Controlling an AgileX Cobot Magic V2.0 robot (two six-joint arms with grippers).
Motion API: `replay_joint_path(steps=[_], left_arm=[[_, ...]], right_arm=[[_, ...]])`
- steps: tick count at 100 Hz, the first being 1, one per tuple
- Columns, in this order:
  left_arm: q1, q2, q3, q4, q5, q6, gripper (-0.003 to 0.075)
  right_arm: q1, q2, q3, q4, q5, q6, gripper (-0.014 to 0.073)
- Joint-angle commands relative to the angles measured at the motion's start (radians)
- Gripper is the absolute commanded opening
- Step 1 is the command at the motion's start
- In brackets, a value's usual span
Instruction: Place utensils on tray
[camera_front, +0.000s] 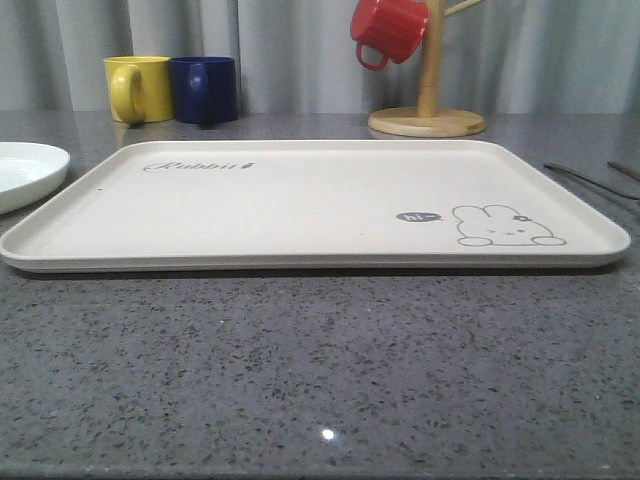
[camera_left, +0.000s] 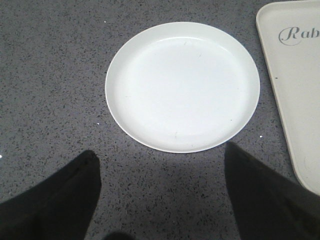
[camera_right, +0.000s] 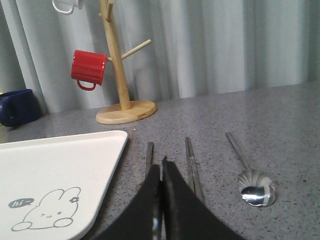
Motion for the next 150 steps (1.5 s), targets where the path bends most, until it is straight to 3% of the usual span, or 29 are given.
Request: replay_joint_path(steps=[1,63,128,150], left_arm=[[0.002,0.051,-0.051,0.005,-0.074,-0.036,0.0506],[0.172,0.546,-0.384,-0.025,-0.037,-0.043,0.0506],[0.222,0.738,-0.390,-0.059,-0.033,0.019,0.0504],[0.222,0.757,-0.390,-0.069,-0.020,0.028,0.0444]], right_arm=[[-0.003,0.009,-0.019,-0.008,-0.085,-0.007,-0.0068],[-0.003,0.009,-0.019,-0.008,-0.085,-0.007,-0.0068],[-0.003,0.009,-0.019,-0.008,-0.085,-0.007,-0.0068],[-0.003,0.009,-0.019,-0.008,-0.085,-0.007,-0.0068]])
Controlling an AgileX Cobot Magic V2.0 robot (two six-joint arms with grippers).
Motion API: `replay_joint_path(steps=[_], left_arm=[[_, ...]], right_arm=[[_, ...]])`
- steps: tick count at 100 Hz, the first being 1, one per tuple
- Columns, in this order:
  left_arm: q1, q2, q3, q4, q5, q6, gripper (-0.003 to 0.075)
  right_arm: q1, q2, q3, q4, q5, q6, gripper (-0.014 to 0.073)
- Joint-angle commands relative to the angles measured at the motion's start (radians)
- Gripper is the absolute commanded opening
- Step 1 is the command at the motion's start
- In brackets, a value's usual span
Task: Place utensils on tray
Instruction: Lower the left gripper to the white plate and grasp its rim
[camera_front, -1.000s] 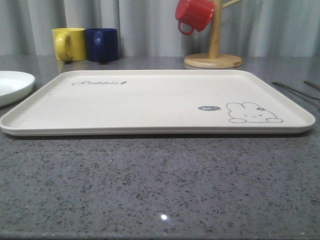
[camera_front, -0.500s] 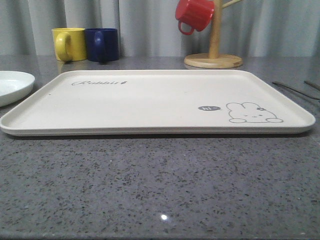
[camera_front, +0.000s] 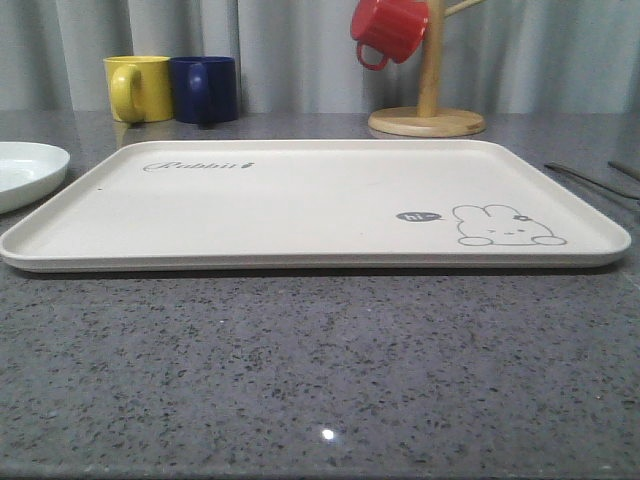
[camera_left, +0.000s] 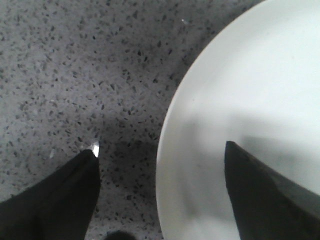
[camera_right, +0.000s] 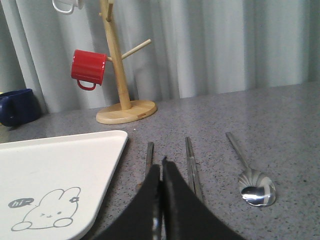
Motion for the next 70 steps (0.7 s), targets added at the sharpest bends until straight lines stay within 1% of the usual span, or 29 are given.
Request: replay_joint_path(steps=[1,6,11,18,23,33,52,70], left_arm=[[0.003,-0.037,-0.033,-0.008,-0.021,0.000,0.0440],[0.003,-0.037,-0.033,-0.008,-0.016,0.004,0.0403],[0.003,-0.037,-0.033,-0.008,-0.012,0.004,0.0351],[0.003,-0.037,-0.033,-0.008,-0.010,0.019,0.0246],[0.003,-0.037,-0.033,-0.013,-0.008,0.029,0.0148],[0.003,-0.037,-0.033,-0.016,-0.009,0.031,-0.0015],[0.003,-0.047,-0.033,-0.022,-0.009,0.053,-0.0017],[0.003,-0.117,-0.044,-0.061,-0.009,0.083,-0.0017]], right_arm=[[-0.003,0.009,-0.019,-0.008,-0.085,-0.007,-0.0068],[-0.003,0.009,-0.019,-0.008,-0.085,-0.007,-0.0068],[-0.003,0.009,-0.019,-0.008,-0.085,-0.007,-0.0068],[-0.003,0.009,-0.019,-0.008,-0.085,-0.007,-0.0068],[-0.003,0.009,-0.019,-0.008,-0.085,-0.007,-0.0068],[-0.003,0.009,-0.019,-0.008,-0.085,-0.007,-0.0068],[-0.003,0.009,-0.019,-0.008,-0.085,-0.007,-0.0068],[-0.003,0.009,-0.019,-0.008,-0.085,-0.007,-0.0068]])
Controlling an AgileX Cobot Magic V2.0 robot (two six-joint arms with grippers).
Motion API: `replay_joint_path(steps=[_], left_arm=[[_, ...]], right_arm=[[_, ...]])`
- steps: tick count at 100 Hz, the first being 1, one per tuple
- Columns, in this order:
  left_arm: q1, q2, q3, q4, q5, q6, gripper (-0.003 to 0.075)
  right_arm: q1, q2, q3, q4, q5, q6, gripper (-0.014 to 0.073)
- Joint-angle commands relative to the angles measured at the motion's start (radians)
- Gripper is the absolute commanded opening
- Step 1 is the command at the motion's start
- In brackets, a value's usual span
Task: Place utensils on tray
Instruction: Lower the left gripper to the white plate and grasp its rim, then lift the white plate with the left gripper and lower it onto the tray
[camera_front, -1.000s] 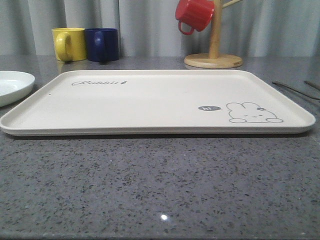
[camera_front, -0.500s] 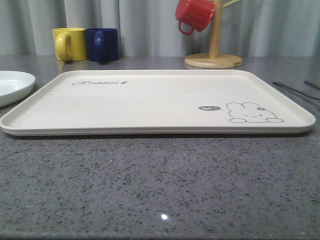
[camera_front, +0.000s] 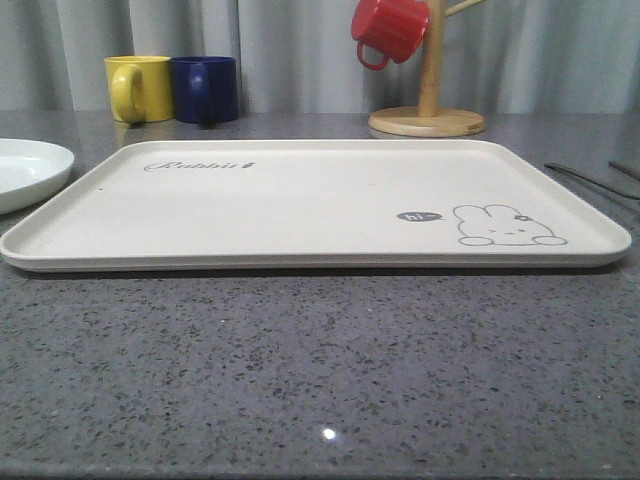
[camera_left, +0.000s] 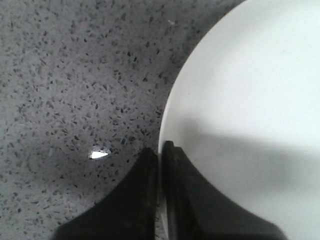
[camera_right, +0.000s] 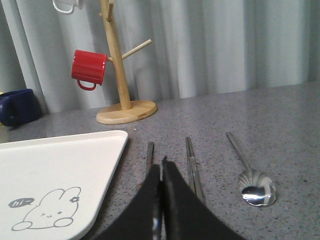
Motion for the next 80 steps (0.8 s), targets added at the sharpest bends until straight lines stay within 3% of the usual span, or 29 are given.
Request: replay_joint_path(steps=[1,35,62,80], left_arm=[[0.002,-0.086,-0.043,-0.024,-0.023,0.018,-0.0017],[0.002,-0.260,-0.145,-0.123,0.016,0.054,-0.0017],[-0.006,-0.269,-0.188,-0.476,0.052,0.243,-0.0018],[-0.093,-0.231,-0.188,-0.503,0.063,0.253,-0.0018]], right_arm=[[-0.003,0.009,-0.019,-0.008,-0.085,-0.007,-0.0068],[-0.003,0.009,-0.019,-0.008,-0.085,-0.007,-0.0068],[-0.003,0.009,-0.019,-0.008,-0.085,-0.007,-0.0068],[-0.003,0.009,-0.019,-0.008,-0.085,-0.007,-0.0068]])
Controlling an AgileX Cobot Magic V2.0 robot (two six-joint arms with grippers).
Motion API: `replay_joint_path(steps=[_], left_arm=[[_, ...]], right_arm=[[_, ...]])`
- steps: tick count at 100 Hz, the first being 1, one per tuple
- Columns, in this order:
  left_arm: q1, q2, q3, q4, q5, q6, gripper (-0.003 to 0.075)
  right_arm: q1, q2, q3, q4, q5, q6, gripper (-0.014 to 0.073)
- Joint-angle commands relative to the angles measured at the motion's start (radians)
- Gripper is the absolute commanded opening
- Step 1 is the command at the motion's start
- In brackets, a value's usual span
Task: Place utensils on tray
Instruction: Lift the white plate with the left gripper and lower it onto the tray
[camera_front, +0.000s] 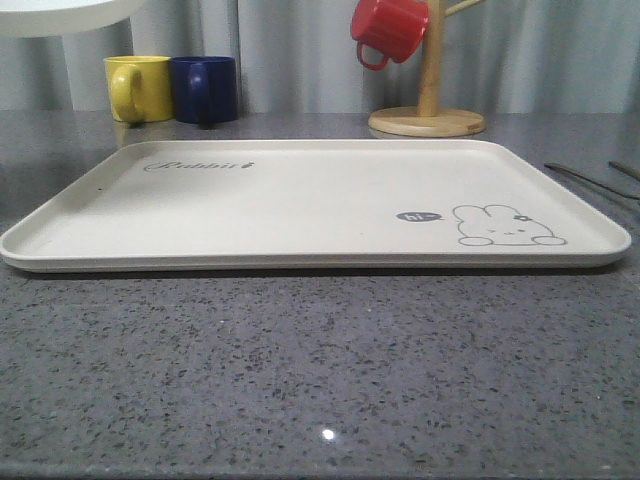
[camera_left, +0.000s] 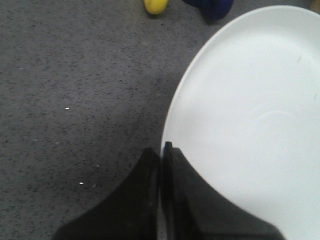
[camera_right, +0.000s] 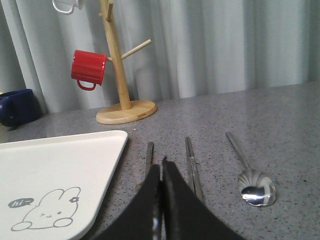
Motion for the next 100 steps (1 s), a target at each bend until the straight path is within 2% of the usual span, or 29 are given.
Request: replay_joint_path(steps=[1,26,43,64,100], left_arm=[[-0.054,-0.005,-0.034,-0.059,-0.035,0.008,-0.0018],[-0.231,0.117,-0.034,-0.059,-0.037,0.008,-0.0018],[-0.301,0.197,-0.034,-0.059,-0.050,0.008,-0.0018],[-0.338,0.270,-0.034,-0.065,-0.054,0.008,-0.0018],[-0.338,0.302,-0.034,-0.064,-0.054,0.008,-0.0015]], right_arm=[[-0.003,0.009,-0.019,-0.008,-0.085,-0.007,-0.0068],[-0.003,0.009,-0.019,-0.008,-0.085,-0.007,-0.0068],[-0.003,0.009,-0.019,-0.008,-0.085,-0.007,-0.0068],[-0.003,0.009,-0.019,-0.008,-0.085,-0.007,-0.0068],[-0.003,0.009,-0.019,-0.008,-0.085,-0.007,-0.0068]])
